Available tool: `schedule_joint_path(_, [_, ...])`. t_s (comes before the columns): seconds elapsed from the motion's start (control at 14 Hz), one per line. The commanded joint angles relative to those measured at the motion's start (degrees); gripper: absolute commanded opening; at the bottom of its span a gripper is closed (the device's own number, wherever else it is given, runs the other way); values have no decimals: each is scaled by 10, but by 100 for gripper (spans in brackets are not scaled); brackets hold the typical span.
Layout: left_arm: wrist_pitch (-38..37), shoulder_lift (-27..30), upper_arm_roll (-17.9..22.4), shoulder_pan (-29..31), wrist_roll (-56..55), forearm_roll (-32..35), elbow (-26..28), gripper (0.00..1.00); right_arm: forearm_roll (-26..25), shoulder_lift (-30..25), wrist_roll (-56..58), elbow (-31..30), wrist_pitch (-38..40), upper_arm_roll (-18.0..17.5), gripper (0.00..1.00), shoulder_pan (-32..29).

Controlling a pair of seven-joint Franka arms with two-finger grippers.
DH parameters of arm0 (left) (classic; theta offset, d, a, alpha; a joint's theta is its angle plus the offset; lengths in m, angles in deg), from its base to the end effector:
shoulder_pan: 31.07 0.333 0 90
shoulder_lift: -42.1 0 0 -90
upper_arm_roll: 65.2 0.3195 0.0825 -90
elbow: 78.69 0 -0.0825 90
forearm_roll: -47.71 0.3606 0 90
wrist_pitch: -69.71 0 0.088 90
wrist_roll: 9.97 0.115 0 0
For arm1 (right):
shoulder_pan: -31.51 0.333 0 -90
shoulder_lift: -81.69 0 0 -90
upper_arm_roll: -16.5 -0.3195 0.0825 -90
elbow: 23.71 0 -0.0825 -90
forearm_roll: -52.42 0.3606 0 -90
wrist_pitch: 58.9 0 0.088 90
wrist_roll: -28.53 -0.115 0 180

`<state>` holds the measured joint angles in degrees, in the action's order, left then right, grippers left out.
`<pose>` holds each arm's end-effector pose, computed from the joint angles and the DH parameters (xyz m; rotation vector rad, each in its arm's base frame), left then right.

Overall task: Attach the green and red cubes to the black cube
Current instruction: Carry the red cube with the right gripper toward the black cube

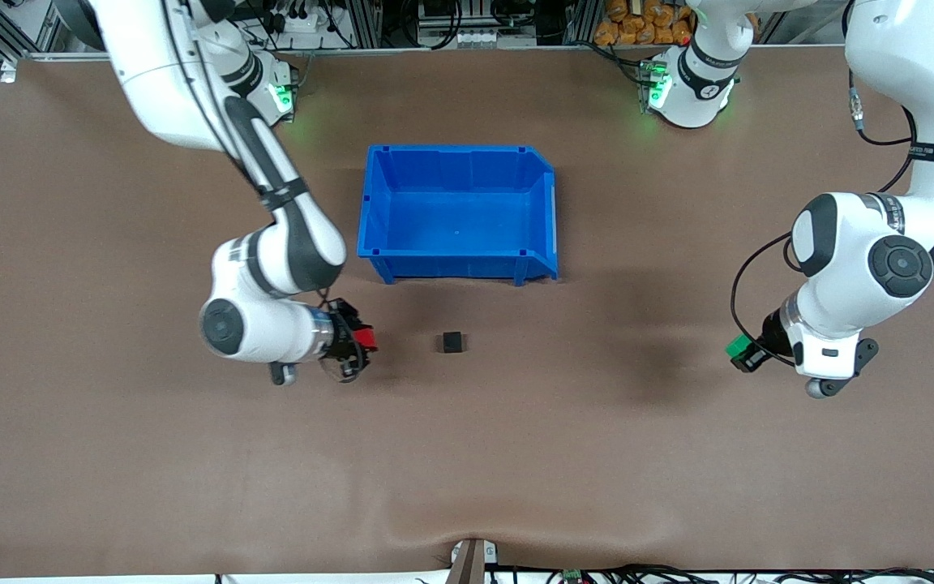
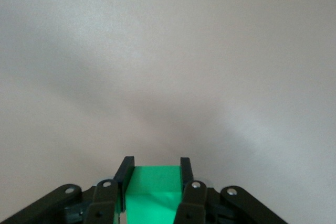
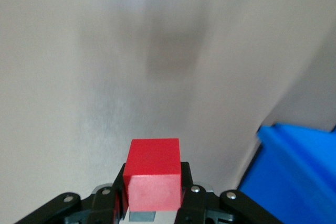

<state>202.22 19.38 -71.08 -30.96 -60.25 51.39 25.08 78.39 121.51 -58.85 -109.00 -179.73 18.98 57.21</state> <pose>0.6355 -0.0571 0.3438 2.8835 1.1284 0.1549 0.6251 0.2994 0.2685 -2.3015 1.8609 0.4929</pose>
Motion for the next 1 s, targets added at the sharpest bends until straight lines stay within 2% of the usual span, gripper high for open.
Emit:
schedule_joint_path(0.0, [-14,-8,0,-25,-145,1,-35,0,10,20,-42,-2,-40,6,0,28])
schedule_joint_path(0.29, [-14,-29,0,-51,-350,0,-73,0,11,56,-76,-1,-133,6,0,60])
schedule_joint_path(0.43, [-14,-32,-1,-54,-439,1,-77,0,15,68,-84,0,-150,6,0,69])
schedule_joint_path(0.71, [-19,-80,-1,-63,-508,3,-113,0,56,83,-85,0,-158,6,0,81])
schedule_joint_path(0.93, [-19,-127,-1,-124,-581,1,-149,0,70,94,-86,0,-187,6,0,96])
